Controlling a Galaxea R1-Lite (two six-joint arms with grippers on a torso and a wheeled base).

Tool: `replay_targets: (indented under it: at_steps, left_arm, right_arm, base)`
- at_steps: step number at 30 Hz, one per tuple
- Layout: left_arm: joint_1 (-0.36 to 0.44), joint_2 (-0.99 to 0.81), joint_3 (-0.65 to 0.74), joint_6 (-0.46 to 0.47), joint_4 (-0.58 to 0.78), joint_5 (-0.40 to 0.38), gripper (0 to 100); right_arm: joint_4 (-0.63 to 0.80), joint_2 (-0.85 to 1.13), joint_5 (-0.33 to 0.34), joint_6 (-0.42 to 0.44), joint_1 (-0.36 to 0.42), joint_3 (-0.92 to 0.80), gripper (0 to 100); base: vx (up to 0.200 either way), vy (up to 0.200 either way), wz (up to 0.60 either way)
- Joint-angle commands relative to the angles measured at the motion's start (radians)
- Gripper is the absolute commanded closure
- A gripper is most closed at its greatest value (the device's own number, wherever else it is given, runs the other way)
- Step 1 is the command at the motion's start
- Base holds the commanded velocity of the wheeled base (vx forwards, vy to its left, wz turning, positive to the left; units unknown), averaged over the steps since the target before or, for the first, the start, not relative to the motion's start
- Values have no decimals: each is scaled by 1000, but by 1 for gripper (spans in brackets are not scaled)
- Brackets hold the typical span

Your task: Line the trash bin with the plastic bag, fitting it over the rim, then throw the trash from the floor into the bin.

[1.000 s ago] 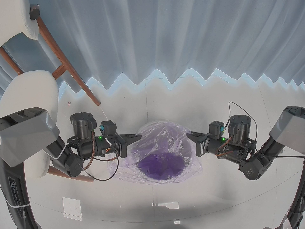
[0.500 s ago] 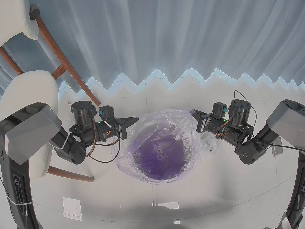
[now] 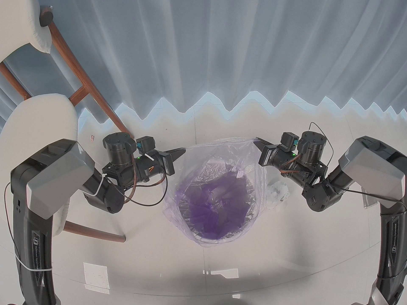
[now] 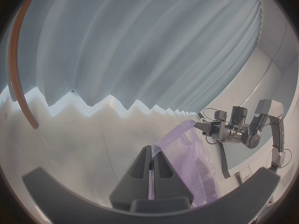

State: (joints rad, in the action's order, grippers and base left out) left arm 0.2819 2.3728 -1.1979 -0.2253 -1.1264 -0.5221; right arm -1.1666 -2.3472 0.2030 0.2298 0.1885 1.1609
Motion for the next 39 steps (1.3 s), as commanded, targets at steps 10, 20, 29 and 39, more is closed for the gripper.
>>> replay_targets:
  at_steps: [10, 20, 29, 39]
  left_arm:
    - [0, 89, -51, 0, 0, 10, 100]
    - [-6, 126, -77, 0, 10, 10, 100]
    - [-13, 138, -80, -20, 13, -2, 100]
    - [10, 151, -77, -299, 0, -44, 100]
  right_arm:
    - [-1, -127, -11, 31, 0, 77, 100]
    - [1, -168, -11, 39, -1, 100, 100]
    - [10, -187, -5, 160, -9, 134, 100]
    - [13, -185, 65, 391, -11, 146, 100]
  base:
    - [0, 0, 0]
    - [0, 0, 0]
    - [0, 0, 0]
    - [0, 0, 0]
